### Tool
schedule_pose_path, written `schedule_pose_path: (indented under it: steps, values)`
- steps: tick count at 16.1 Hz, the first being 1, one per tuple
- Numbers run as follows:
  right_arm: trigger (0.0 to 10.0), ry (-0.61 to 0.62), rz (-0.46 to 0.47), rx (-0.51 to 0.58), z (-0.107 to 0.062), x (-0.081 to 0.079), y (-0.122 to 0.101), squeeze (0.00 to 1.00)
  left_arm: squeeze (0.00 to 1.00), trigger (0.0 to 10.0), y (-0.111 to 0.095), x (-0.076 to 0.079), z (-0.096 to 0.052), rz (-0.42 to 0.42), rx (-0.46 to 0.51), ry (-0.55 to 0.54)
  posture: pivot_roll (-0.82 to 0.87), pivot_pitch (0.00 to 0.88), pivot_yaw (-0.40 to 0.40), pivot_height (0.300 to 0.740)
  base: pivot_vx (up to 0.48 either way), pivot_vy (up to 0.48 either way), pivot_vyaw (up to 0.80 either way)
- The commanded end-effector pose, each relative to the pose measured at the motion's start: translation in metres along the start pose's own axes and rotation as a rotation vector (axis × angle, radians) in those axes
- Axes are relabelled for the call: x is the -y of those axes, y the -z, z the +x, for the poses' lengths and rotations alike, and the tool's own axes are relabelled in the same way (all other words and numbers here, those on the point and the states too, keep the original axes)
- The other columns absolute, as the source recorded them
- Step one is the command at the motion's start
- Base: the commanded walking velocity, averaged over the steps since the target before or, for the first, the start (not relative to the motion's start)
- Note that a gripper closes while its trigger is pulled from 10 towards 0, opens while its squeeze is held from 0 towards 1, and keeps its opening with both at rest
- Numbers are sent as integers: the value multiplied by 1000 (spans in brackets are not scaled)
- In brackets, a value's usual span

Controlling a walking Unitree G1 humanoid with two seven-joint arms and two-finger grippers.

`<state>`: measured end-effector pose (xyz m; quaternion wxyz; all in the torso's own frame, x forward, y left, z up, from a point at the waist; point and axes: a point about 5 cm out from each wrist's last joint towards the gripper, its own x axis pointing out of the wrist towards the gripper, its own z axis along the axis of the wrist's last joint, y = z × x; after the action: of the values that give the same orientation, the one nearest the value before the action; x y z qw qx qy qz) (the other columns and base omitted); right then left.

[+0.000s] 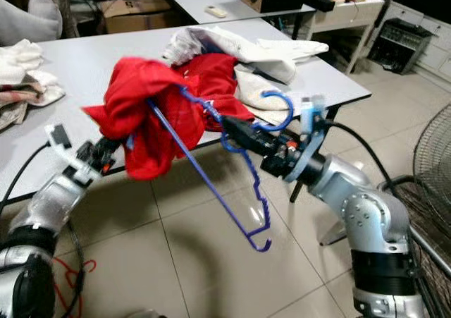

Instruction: Hang hanger

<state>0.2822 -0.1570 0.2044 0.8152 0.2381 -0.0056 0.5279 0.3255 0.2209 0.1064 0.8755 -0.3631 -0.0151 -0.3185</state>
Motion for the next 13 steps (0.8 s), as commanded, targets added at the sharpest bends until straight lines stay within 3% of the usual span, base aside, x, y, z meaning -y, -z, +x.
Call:
schedule_pose_path:
  steps: [1,6,9,12,13]
  values:
    - [10000,20,-35,49,-1,2,-11,0,0,0,7,3,-2,7,-62,40,-143,0,-22,740,0,0,0]
    - [10000,86,-35,103,-2,12,-18,0,0,0,16,7,-12,7,-123,58,-139,0,-29,740,0,0,0]
    - [10000,70,-26,106,-2,11,-18,0,0,0,17,17,-4,1,-105,97,-134,0,-34,740,0,0,0]
    - [10000,52,-22,106,1,9,-17,0,0,0,26,14,6,37,-108,36,-141,0,-29,740,0,0,0]
    - [10000,44,-21,104,1,8,-17,0,0,1686,28,11,7,55,-110,-13,-142,0,-28,740,0,0,0]
